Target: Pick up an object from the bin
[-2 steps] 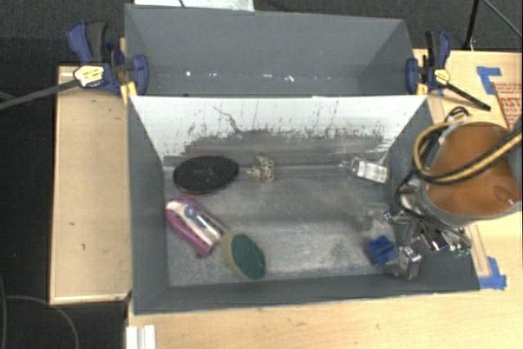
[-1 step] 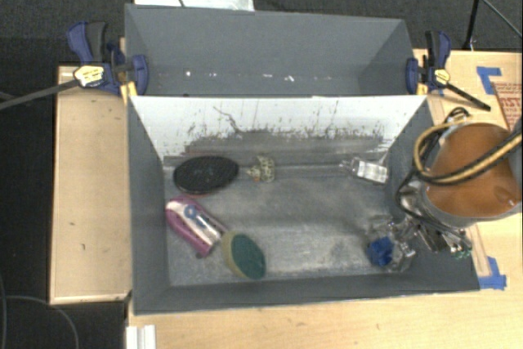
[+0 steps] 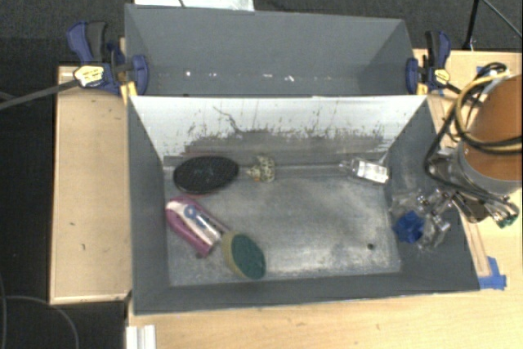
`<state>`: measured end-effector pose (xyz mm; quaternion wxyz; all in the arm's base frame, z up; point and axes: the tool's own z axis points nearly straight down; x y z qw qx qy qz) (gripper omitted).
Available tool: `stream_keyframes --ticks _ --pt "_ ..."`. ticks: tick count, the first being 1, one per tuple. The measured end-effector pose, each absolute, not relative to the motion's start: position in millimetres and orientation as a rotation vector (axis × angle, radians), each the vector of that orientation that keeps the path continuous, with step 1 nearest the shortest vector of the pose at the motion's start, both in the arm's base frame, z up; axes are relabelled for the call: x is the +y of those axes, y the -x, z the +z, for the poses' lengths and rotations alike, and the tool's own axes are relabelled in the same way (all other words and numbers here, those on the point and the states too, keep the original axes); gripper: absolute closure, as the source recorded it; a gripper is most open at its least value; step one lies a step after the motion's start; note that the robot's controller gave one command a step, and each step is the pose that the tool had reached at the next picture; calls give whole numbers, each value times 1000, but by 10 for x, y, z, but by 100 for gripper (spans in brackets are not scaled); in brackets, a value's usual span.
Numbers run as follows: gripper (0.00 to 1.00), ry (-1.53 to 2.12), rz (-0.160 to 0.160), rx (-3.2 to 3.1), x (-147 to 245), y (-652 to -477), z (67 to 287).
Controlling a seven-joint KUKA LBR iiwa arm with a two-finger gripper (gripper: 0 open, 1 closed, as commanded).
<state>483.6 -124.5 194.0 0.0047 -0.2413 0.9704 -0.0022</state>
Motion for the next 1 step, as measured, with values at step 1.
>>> stream_keyframes --ticks 1 --pt "100 1305 -5 2852 -1324 -5131 2780"
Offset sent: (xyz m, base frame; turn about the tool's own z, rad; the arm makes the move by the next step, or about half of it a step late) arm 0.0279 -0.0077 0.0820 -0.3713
